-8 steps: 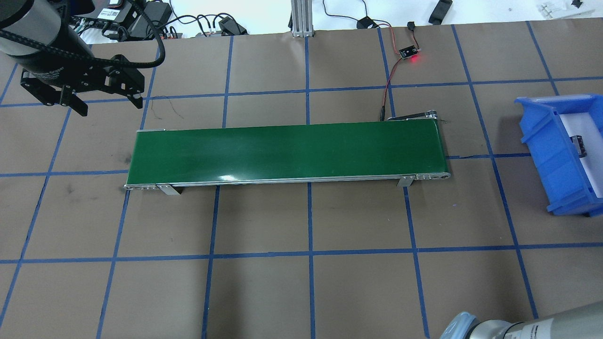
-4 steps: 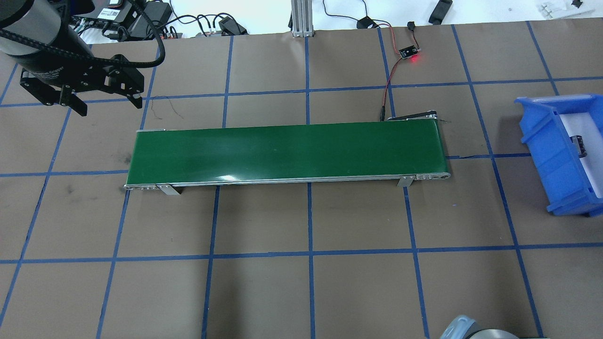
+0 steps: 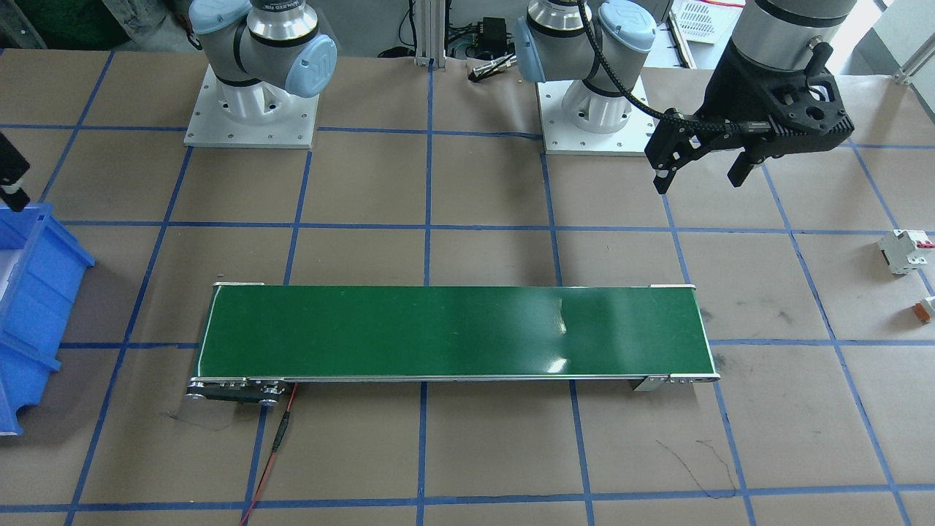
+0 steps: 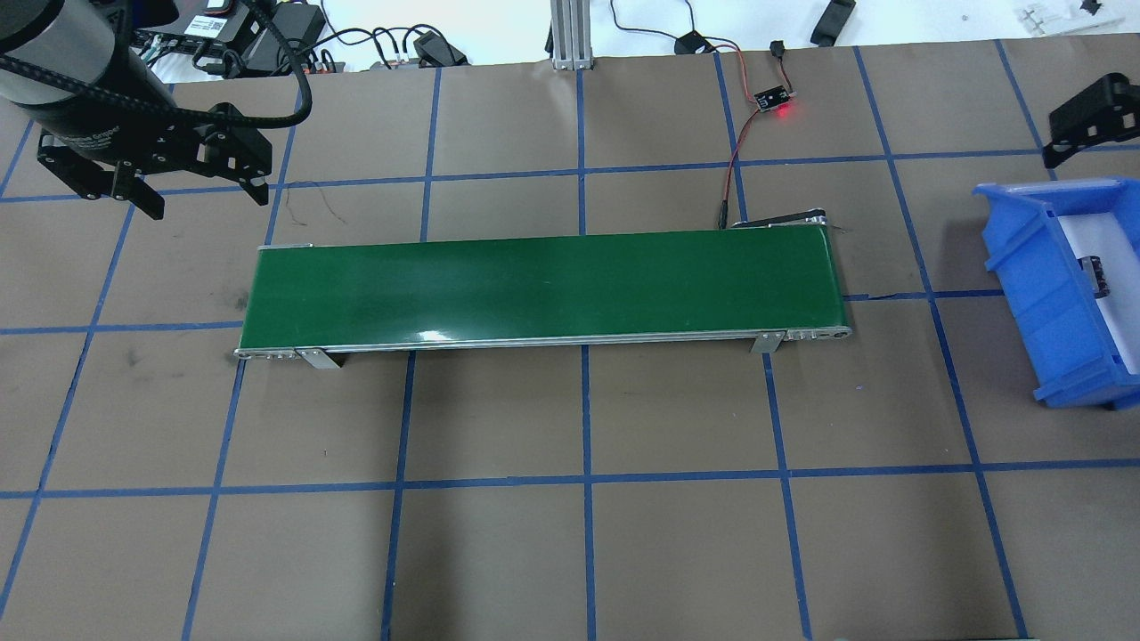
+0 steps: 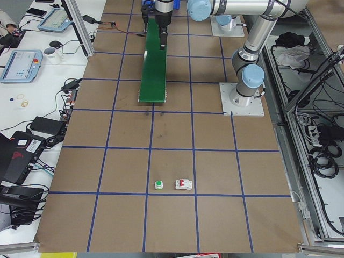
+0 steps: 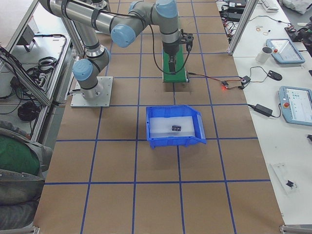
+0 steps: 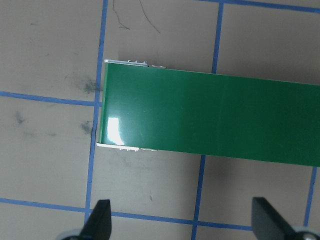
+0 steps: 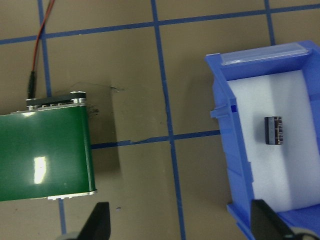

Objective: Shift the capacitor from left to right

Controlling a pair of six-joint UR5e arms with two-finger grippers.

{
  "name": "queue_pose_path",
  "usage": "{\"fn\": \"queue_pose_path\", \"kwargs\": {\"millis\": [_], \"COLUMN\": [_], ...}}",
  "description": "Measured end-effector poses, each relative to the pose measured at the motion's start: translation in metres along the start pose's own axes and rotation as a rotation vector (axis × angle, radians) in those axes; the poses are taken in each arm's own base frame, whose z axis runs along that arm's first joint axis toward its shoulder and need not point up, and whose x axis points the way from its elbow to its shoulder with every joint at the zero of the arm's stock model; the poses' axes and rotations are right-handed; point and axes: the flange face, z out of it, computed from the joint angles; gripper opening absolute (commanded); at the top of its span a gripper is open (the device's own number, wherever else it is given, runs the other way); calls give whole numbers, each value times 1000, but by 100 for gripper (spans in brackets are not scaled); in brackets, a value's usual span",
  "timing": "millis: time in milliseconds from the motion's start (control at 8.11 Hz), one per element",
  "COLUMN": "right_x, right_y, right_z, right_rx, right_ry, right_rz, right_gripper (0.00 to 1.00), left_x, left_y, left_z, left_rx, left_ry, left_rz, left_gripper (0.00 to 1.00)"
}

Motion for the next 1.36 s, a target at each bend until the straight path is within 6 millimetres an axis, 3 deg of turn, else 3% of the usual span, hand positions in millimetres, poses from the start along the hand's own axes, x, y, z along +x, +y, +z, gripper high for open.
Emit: {"fn": "queue_pose_path", "kwargs": {"millis": [247,740,986,1356], "right_x": [-69,-181,-213,-231], "right_y": [2,16,25,30], "right_z": [-6,-2,2,8], "right_rx": [-4,-28,-44,-59], "right_ry": [-21,-61,-71,-35], "right_rz": [10,16,20,0], "right_gripper": [100,100,100,100], "left_x": [0,0,0,0], "left_y": [0,0,1,2], "left_z": [0,1,1,0], "left_rx": [0,-1,-2,-2], "left_ry": [0,-2,-2,-2], "left_rz": [0,0,0,1], "left_gripper": [100,100,100,100]}}
